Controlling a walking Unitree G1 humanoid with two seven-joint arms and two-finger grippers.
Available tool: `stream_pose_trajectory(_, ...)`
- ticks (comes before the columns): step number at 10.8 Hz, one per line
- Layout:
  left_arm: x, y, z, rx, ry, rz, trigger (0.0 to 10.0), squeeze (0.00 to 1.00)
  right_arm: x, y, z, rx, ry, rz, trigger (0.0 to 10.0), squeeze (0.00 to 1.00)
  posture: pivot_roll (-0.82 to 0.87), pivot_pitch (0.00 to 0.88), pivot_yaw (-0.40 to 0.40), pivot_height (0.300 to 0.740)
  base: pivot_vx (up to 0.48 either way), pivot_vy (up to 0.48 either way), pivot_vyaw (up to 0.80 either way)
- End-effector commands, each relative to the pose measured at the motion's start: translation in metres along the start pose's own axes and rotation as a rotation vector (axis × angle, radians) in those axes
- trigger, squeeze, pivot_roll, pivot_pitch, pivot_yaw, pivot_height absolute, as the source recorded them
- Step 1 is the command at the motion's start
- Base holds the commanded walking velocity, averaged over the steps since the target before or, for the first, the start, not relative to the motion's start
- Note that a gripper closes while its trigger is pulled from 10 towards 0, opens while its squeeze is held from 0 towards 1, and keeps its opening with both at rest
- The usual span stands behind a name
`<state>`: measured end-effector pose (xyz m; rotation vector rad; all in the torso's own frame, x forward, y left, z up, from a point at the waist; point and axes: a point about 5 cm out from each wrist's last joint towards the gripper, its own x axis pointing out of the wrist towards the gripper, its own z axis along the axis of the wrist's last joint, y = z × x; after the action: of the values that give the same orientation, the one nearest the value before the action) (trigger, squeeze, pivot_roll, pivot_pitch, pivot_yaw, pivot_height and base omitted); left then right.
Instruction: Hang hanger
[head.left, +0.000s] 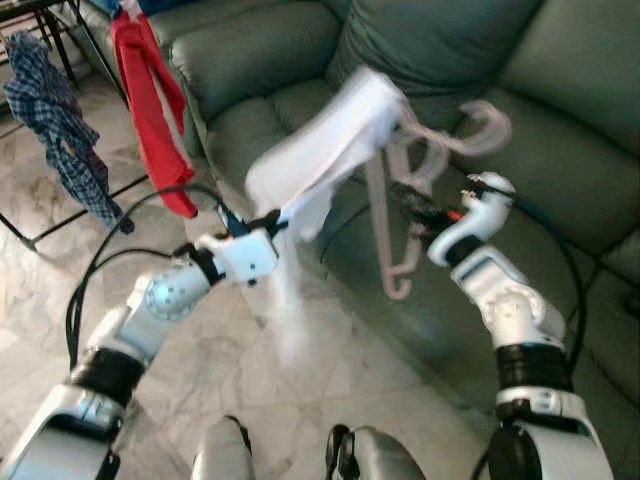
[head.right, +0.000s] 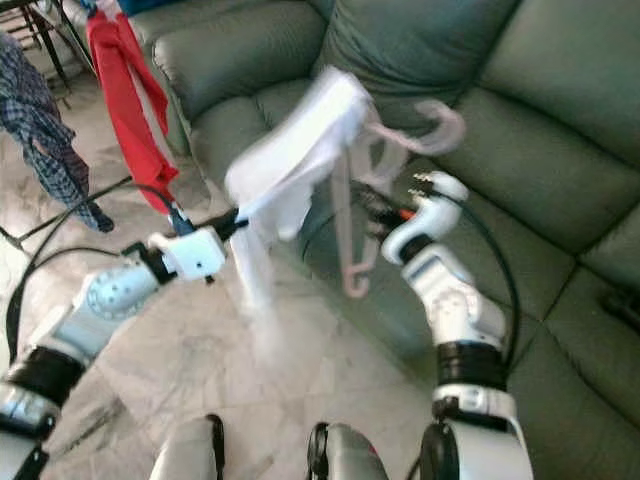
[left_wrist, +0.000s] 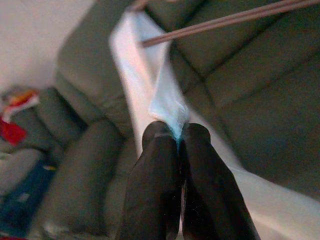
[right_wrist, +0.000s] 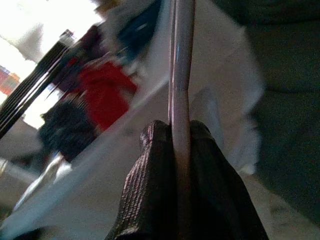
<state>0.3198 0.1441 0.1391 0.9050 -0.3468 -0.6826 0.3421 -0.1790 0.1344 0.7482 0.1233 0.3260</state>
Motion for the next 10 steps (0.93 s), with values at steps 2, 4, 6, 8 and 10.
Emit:
stream_pose_trajectory(2, -0.004, 0.041, -0.002, 0.099, 0.009, 0.13, 10.0, 0.0, -0.013, -0.002, -0.013, -0.221, 0.112, 0.082, 10.0, 0.0, 0.02, 0.108, -0.065, 0.74, 0.0, 0.0, 0.0)
stream_pose_trajectory(4, -0.005, 0.069, -0.002, 0.164, 0.016, 0.199, 10.0, 0.0, -0.037, -0.022, -0.046, -0.392, 0.398, 0.103, 10.0, 0.0, 0.01, 0.111, -0.066, 0.74, 0.0, 0.0, 0.0)
stream_pose_trajectory(6, -0.006, 0.087, -0.003, 0.213, 0.026, 0.247, 10.0, 0.0, -0.061, -0.033, -0.065, -0.444, 0.571, 0.166, 10.0, 0.0, 0.01, 0.113, -0.062, 0.74, 0.0, 0.0, 0.0)
stream_pose_trajectory(8, -0.007, 0.089, -0.004, 0.229, 0.03, 0.244, 10.0, 0.0, -0.078, -0.031, -0.072, -0.449, 0.66, 0.282, 10.0, 0.0, 0.01, 0.119, -0.055, 0.74, 0.0, 0.0, 0.0)
stream_pose_trajectory(10, -0.009, 0.074, -0.009, 0.216, 0.032, 0.17, 10.0, 0.0, -0.1, -0.026, -0.076, -0.515, 0.762, 0.453, 10.0, 0.0, 0.01, 0.13, -0.047, 0.74, 0.0, 0.0, 0.0)
